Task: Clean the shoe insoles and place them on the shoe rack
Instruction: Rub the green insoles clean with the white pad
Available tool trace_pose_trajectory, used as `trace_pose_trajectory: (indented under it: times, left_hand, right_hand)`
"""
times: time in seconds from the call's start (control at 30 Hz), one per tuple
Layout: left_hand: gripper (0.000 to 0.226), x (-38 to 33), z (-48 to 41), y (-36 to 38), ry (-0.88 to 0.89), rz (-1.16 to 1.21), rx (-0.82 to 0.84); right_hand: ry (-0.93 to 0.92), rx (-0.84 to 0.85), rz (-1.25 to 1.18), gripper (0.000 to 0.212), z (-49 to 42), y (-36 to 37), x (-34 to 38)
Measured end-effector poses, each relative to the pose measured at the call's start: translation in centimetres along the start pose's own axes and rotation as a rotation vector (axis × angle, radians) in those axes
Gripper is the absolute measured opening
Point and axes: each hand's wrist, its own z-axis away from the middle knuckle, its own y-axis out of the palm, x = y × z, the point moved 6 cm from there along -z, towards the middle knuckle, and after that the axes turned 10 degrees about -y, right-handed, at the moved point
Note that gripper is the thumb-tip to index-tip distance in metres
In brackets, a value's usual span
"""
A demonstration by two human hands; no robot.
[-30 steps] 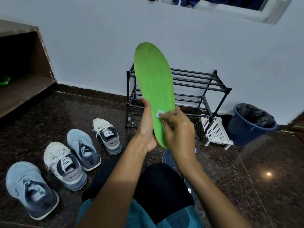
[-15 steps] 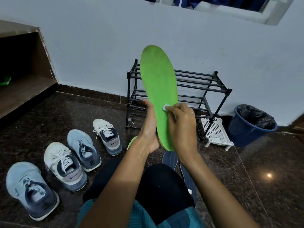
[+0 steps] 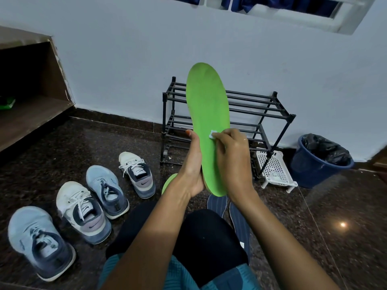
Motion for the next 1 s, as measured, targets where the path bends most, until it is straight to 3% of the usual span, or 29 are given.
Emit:
trace_pose_trajectory:
  times: [0.23,0.43,0.8,1.0]
  left_hand:
    - [0.072,0.0,-0.1,-0.2,-0.001,0.002,0.003]
    - [0.086,0.3,-0.4,-0.6,-0.035,0.075,-0.026]
    - [0.070,0.2,0.1,0.3,-0.015,-0.024,0.031]
    - [0.070,0.1,-0.1,-0.1,-0.015,0.005,0.007]
  right_hand:
    - [0.055,-0.015,-0.026,0.019,-0.8,0.1,-0.3]
    - [-0.001,0.006,-0.160,0.019,0.8,0.4,2.4]
    - [0.064,-0.068,0.129,0.020,-1.9,-0.5,-1.1]
    - [0.061,-0.079,0.046,0.020,-1.8,-0.4,-0.5]
